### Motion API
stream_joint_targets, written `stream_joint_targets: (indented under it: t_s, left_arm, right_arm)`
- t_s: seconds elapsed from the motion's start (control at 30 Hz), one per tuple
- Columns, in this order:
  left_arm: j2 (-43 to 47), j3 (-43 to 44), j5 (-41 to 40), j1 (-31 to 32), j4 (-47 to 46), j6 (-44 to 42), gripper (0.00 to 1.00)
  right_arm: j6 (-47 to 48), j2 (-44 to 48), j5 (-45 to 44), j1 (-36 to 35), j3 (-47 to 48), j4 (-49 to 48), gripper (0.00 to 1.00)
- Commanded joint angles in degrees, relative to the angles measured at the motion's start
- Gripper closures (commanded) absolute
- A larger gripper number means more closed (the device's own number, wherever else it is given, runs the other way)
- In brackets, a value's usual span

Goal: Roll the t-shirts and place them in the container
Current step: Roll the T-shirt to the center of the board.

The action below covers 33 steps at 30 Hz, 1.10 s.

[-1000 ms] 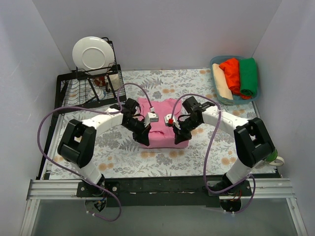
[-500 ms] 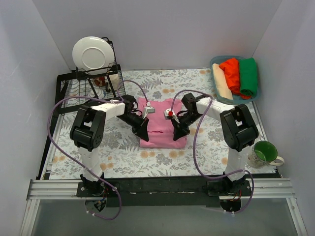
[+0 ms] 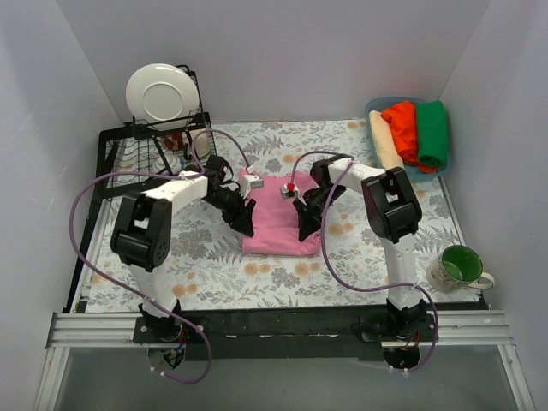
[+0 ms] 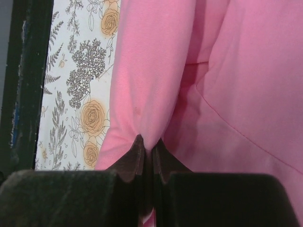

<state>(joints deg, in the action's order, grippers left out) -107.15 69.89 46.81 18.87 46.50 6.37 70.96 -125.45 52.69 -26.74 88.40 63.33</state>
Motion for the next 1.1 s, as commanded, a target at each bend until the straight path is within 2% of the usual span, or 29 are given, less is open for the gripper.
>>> stream_joint_targets:
  t_s: [0.0, 0.07, 0.1, 0.2, 0.23, 0.33, 0.43, 0.67, 0.93, 1.07]
  left_arm:
    - [14.2, -0.2, -5.1, 1.6, -7.0, -4.0, 0.46]
    - [19.3, -3.2, -7.7, 3.9, -8.9, -9.1, 0.42]
    - [21.1, -4.8, -9.2, 7.0, -9.8, -10.6, 0.39]
    - [28.6, -15.1, -17.3, 14.8, -18.3, -16.5, 0.33]
    - [32.3, -21.3, -20.9, 16.3, -25.1, -17.3, 0.31]
    - [34.8, -27.8, -25.7, 21.3, -36.2, -20.6, 0.27]
    - [33.0, -29.6, -29.2, 23.3, -39.9, -21.1, 0.27]
    - [30.3, -31.7, -30.5, 24.6, -41.4, -21.0, 0.29]
    - [37.2, -34.6, -30.3, 25.0, -39.5, -21.0, 0.3]
    - [37.3, -35.4, -29.4, 25.2, -37.7, -21.2, 0.31]
  right_arm:
    - [0.5, -4.4, -2.5, 0.5, 4.7, 3.2, 0.91]
    - [-0.6, -6.6, -2.2, 0.7, 6.2, 4.1, 0.91]
    - [-0.8, -7.3, -2.2, 0.8, 7.9, 5.4, 0.91]
    - [-1.6, -9.7, -2.1, 1.0, 9.9, 6.5, 0.91]
    - [-1.6, -10.2, -2.1, 1.0, 10.9, 7.2, 0.91]
    - [-1.7, -10.8, -2.3, 1.1, 10.9, 7.4, 0.91]
    - [-1.2, -10.4, -2.6, 1.2, 10.2, 7.3, 0.91]
    - [-1.3, -10.3, -2.1, 1.2, 9.2, 7.3, 0.91]
    - [-1.9, -10.8, -2.1, 1.2, 9.9, 7.4, 0.91]
    - [-2.1, -10.9, -2.2, 1.2, 9.9, 7.3, 0.91]
